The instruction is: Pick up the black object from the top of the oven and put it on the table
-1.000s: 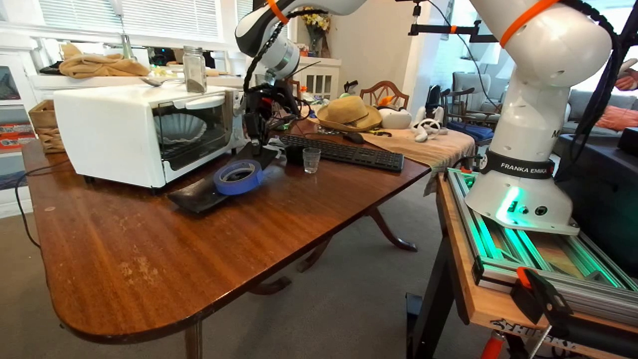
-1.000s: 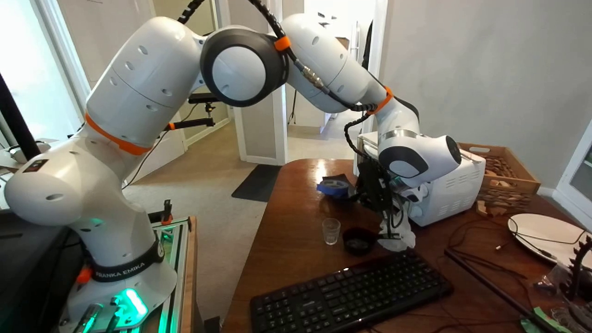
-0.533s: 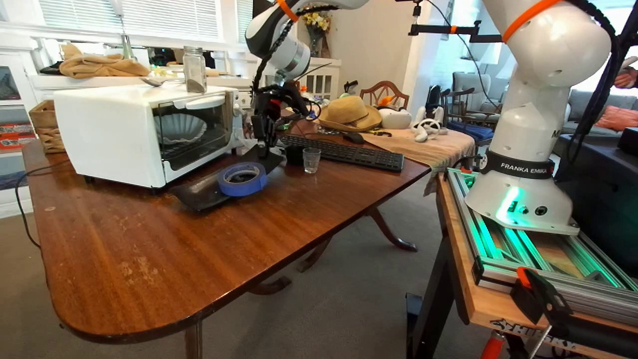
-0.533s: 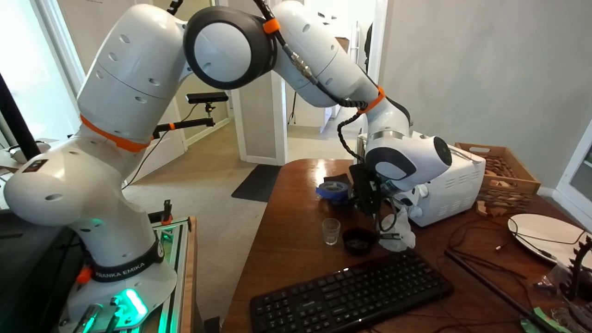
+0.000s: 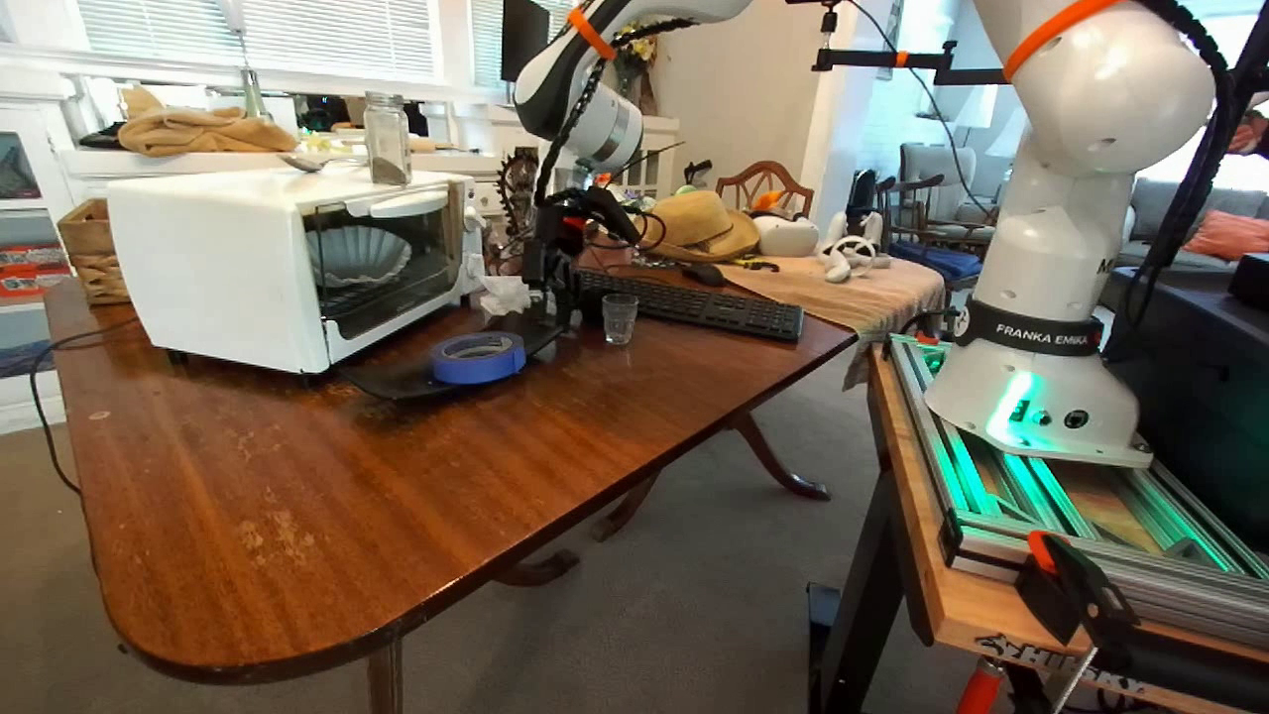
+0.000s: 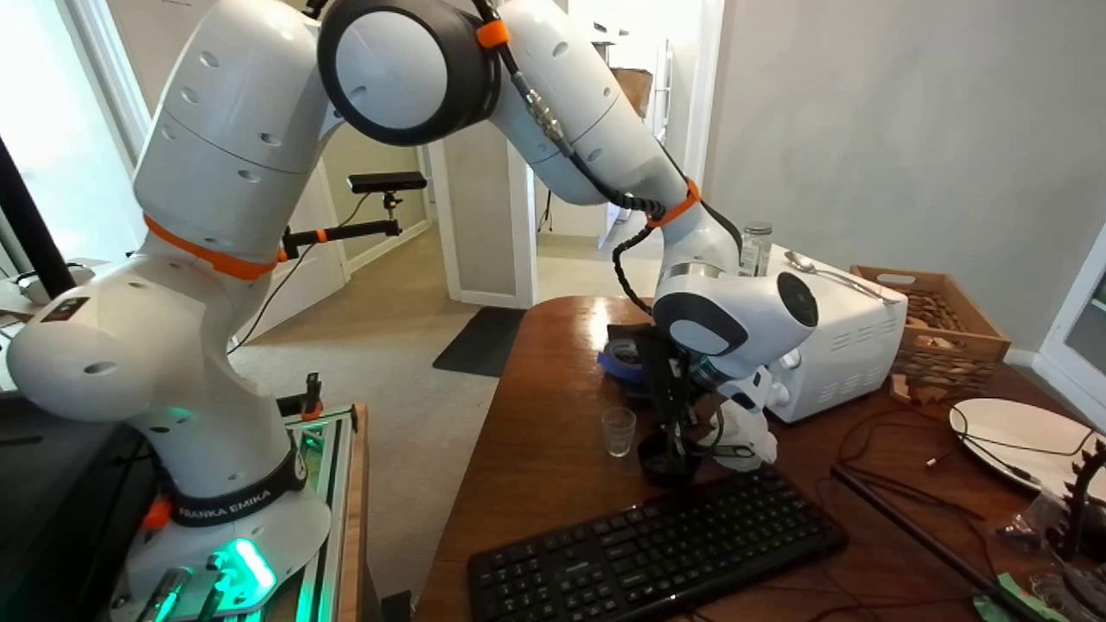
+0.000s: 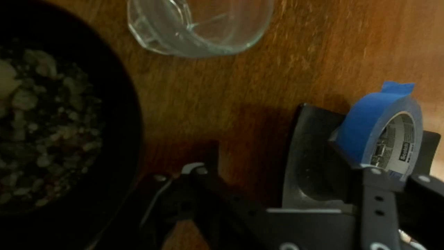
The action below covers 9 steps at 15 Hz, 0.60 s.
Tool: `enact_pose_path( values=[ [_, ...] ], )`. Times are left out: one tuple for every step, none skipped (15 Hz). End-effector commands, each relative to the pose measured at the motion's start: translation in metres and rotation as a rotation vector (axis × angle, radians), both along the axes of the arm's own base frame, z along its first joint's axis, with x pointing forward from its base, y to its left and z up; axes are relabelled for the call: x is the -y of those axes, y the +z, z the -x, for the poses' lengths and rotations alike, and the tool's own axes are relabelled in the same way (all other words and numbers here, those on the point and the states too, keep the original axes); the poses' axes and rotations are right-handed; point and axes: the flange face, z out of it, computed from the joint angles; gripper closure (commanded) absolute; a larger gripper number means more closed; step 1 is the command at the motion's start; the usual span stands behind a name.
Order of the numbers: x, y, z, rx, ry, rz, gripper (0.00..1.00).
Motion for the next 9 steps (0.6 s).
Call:
enact_pose_path(
  values=[
    [0.007, 0.019, 0.022, 0.002, -0.053, 0.075, 0.0],
    [0.011, 0.03, 0.029, 0.004, -0.071, 0.105, 0.0],
    [0.015, 0.041, 0.034, 0.002, -0.09, 0.136, 0.0],
    [0.019, 0.056, 0.041, 0.002, -0.109, 0.18, 0.0],
    [0.022, 0.071, 0.048, 0.004, -0.126, 0.226, 0.0],
    [0.025, 0.087, 0.053, 0.01, -0.134, 0.271, 0.0],
    [0.024, 0.107, 0.058, 0.02, -0.133, 0.319, 0.0],
    [0.024, 0.125, 0.062, 0.02, -0.139, 0.369, 0.0],
    [0.021, 0.146, 0.068, 0.015, -0.143, 0.425, 0.0]
  ],
)
